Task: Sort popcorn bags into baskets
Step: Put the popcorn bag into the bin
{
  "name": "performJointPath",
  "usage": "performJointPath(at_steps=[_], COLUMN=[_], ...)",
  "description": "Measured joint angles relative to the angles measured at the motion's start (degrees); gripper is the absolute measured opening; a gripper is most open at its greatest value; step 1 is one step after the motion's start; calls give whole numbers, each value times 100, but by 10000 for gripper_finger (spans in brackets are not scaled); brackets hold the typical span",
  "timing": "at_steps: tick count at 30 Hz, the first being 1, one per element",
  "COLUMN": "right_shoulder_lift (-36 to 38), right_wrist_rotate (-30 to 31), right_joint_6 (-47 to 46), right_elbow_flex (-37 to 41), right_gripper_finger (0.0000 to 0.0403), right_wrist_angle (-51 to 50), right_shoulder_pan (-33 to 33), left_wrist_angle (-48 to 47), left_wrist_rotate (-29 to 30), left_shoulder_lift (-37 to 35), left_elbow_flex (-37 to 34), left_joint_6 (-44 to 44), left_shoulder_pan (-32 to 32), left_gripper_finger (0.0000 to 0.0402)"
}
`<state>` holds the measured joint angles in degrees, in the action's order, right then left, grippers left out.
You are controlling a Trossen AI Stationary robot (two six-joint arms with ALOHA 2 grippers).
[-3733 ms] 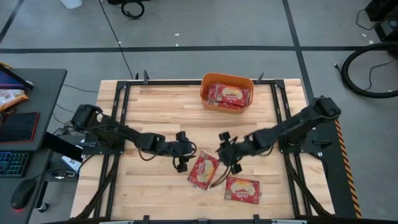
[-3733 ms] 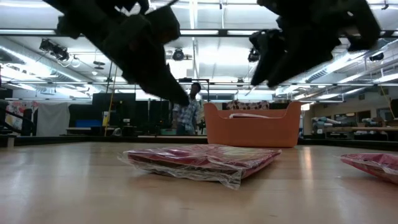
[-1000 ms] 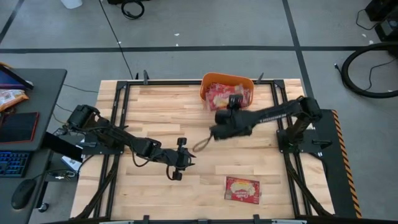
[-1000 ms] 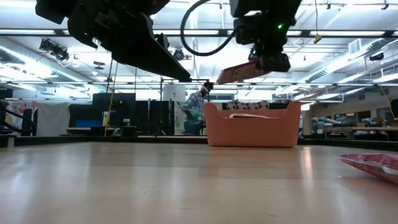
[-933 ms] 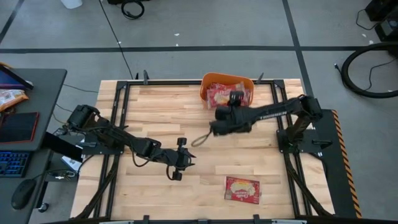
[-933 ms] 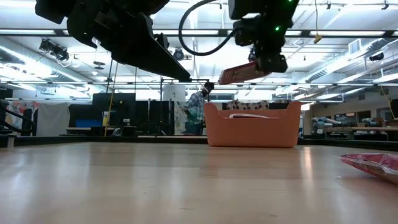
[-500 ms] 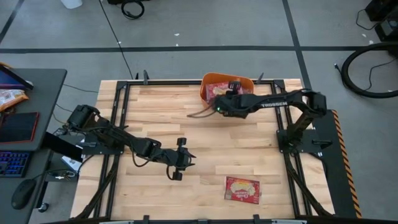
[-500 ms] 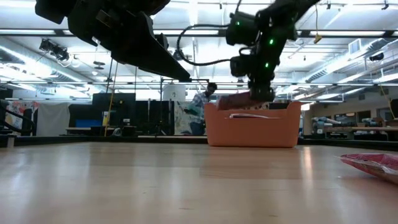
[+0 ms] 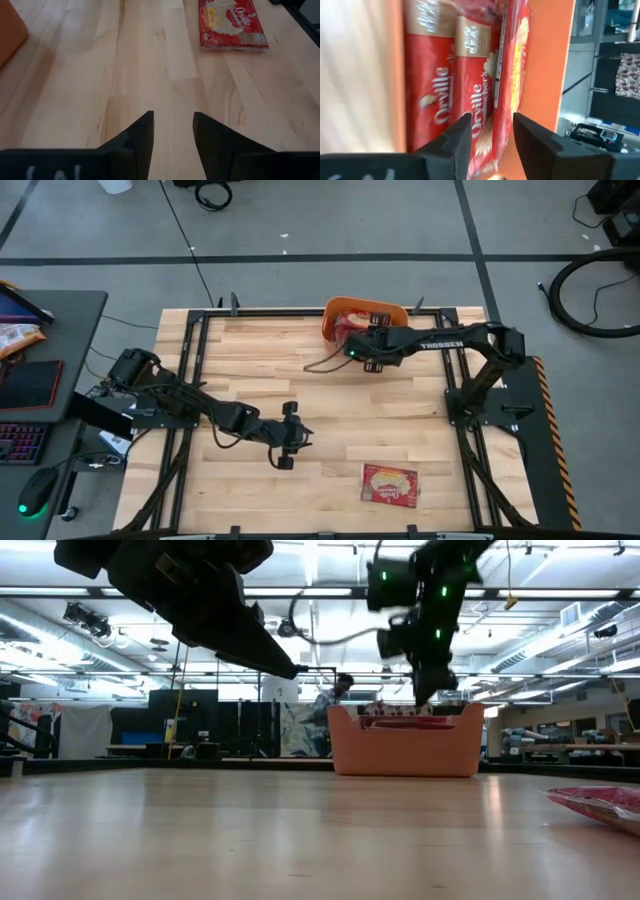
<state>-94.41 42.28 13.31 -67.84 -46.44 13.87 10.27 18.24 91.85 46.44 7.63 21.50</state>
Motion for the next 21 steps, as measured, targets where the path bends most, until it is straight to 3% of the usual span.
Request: performJointPath(at_steps=[3, 9, 13, 16, 21], right_shoulder_lift=[4, 7, 7, 7, 7], right_wrist_rotate=[-169, -2332, -2988, -3467, -4905], right_joint_6=[-437, -851, -1160, -1413, -1941], right_elbow_flex=[-407, -540, -342, -149, 460], right_gripper_finger=[156, 156, 155, 155, 155], right_wrist_angle=[-785, -1114, -1139, -992, 262], right_shoulder_pan=[-418, -1505, -2297, -2873, -3902], left_wrist_angle=[-48, -360, -521, -542, -529], left_wrist_rotate=[0, 5, 32, 234, 675], left_shoulder_lift=[0, -2, -2, -2, -2], left_elbow_flex=[2, 2, 2, 2, 2], left_joint_6=[152, 417, 520, 524, 527], left_shoulder_pan=[0, 162, 457, 662, 804], left_gripper_finger=[142, 142, 142, 142, 142])
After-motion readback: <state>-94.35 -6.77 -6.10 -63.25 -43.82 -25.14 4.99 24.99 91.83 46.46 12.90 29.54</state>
